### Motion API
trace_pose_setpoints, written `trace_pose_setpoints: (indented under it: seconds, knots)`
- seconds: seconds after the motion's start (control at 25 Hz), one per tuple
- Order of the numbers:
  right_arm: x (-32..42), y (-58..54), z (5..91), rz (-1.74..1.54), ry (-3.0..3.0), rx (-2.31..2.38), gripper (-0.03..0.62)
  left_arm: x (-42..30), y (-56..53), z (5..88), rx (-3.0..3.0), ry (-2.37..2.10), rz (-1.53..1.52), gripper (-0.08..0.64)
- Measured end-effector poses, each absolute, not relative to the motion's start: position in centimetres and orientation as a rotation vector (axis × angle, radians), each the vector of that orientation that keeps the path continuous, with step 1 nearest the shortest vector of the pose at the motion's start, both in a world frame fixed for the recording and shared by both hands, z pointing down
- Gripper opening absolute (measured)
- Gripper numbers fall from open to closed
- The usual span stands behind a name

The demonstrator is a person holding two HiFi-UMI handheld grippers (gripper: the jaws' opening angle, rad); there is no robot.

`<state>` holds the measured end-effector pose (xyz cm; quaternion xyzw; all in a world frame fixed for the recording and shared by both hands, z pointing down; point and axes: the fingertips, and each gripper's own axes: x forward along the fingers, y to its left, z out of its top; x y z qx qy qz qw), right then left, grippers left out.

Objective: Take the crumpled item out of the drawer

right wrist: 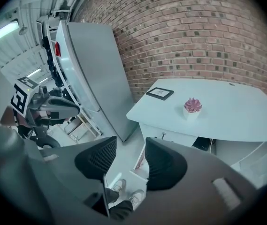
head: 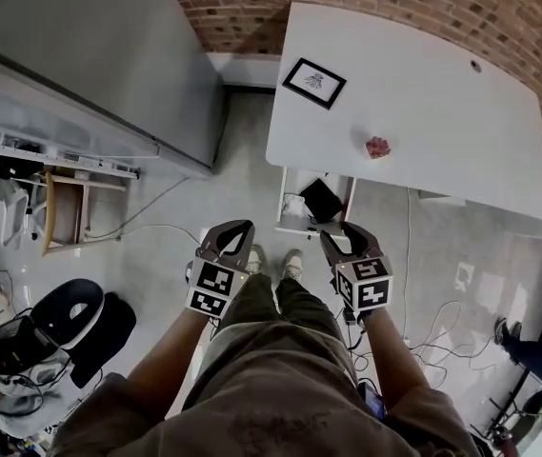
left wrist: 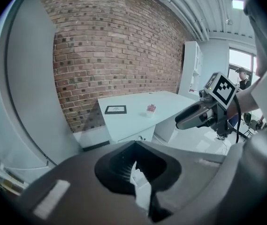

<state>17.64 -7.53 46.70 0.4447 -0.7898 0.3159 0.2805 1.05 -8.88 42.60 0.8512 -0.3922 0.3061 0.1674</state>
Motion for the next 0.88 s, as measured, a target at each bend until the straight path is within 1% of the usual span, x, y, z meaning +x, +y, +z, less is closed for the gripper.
trace_pose_setpoints:
  seconds: [0.24, 0.52, 0.88]
  knots:
    - [16.3, -8.3, 48.6, 0.891, -2.061, 1.181, 0.221, -0.9, -9.9, 44.2, 2.410, -1.078, 0.889, 0.001]
    - [14.4, -7.9, 53.7, 0.871, -2.049, 1.154, 0.221, -2.6, -10.4, 47.2, 2.430, -1.134, 0.861, 0.000]
    - [13.6, -8.3, 63.0, 0.879, -1.980, 1.141, 0.222, -3.2, -11.3, 55.2, 2.376, -1.124, 0.828, 0.002]
